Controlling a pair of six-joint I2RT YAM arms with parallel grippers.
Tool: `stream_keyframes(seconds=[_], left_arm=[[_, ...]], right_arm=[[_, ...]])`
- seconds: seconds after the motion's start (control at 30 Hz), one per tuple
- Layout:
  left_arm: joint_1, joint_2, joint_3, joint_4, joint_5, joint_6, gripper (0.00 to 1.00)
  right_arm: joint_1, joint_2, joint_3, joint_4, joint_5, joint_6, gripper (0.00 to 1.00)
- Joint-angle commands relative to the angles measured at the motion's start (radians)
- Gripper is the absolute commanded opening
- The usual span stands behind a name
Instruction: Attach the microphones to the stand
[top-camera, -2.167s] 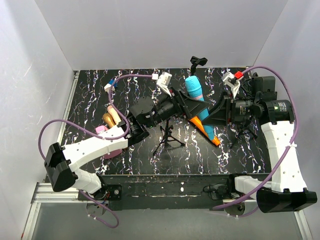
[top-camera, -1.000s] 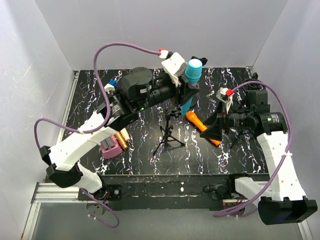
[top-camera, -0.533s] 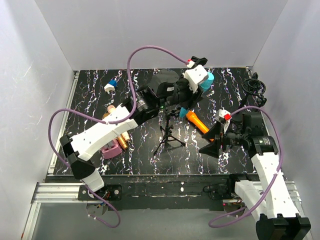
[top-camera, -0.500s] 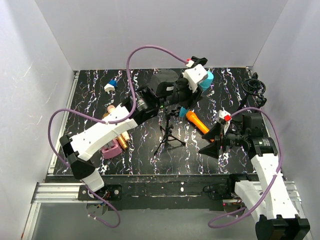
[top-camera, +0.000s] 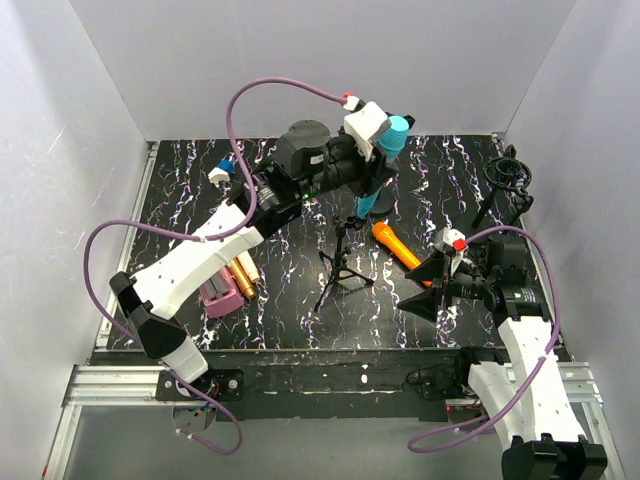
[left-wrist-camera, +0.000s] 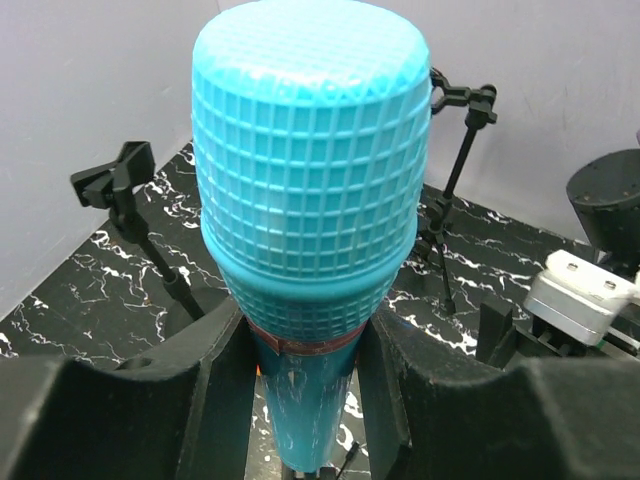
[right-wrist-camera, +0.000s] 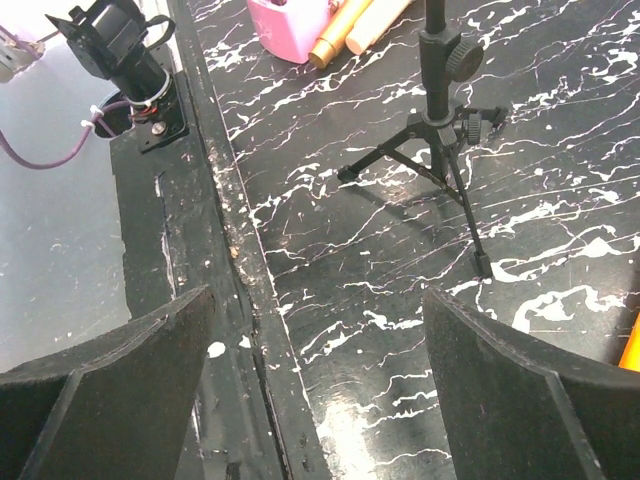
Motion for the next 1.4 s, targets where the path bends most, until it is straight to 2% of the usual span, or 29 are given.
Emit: stream_keyframes(seconds=[0.0, 0.5, 0.97, 1.37], left_arm=[[0.051, -0.073, -0.026, 0.080, 0.049, -0.044, 0.00], [0.082, -0.076, -0.098, 0.149, 0.145, -0.128, 0.00], [0.082, -0.076, -0.138, 0.117, 0.165, -0.058, 0.00], [0.082, -0.130, -0.255, 0.108, 0.200, -0.030, 0.00]], right_arm=[[-0.032, -0.013, -0.014, 0.042, -0.032, -0.009, 0.91], [-0.044, -0.013, -0.020, 0.046, -0.036, -0.009, 0.93], [-0.052, -0.010, -0.023, 0.046, -0.041, -0.009, 0.93], [-0.051, -0.007, -0.023, 0.048, -0.041, -0.009, 0.94]])
